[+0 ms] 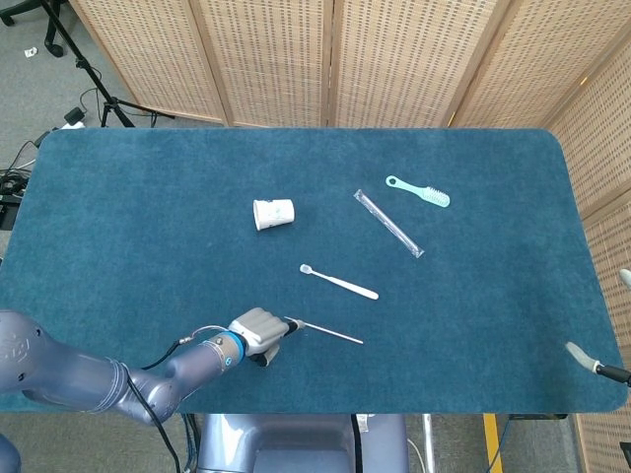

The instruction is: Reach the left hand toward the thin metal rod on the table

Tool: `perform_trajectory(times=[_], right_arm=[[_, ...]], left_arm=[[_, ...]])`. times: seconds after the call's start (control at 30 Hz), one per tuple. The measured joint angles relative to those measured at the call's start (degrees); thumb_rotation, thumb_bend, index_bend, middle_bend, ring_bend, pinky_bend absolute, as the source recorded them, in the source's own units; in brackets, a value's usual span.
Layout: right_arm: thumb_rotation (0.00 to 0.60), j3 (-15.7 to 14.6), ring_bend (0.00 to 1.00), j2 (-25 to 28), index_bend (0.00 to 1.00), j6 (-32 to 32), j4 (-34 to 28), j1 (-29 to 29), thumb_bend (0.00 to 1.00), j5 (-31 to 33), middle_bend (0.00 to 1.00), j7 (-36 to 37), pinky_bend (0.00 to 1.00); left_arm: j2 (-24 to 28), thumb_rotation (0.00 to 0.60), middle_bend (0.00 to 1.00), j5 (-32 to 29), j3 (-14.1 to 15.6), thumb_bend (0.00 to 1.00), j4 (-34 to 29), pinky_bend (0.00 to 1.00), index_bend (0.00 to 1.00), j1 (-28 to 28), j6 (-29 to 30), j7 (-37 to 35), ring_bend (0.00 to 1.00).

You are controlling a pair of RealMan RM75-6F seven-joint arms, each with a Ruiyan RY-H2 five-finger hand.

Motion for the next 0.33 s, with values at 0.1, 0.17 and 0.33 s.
perform_trajectory(times=[0.1,0.17,0.33], right_arm=[[0.6,0.03,0.0,0.02,0.0,0.08,0.06,-0.04,0.0,-0.02,0.0,0.1,0.0],[0.6,0.06,0.0,0.04,0.0,0.06,0.09,-0.08,0.0,0.07,0.0,0.27,0.0],[0.6,0.11,0.0,0.08,0.0,-0.11,0.2,-0.06,0.0,0.13,0.0,0.52,0.0]], left_arm=[[-0.75,0.6,1.0,-0.6,-0.58,0.95,0.81,1.0,0.05,0.03,-0.21,-0.4,1.0],[-1.17,0.6,1.0,-0.97,-0.75,0.95,1.21,1.0,0.05,-0.08,-0.6,-0.51,1.0],[-2.45,0.6,1.0,-2.01,-0.47,0.95,2.03,1.0,0.05,-0.68,-0.41,0.18,1.0]])
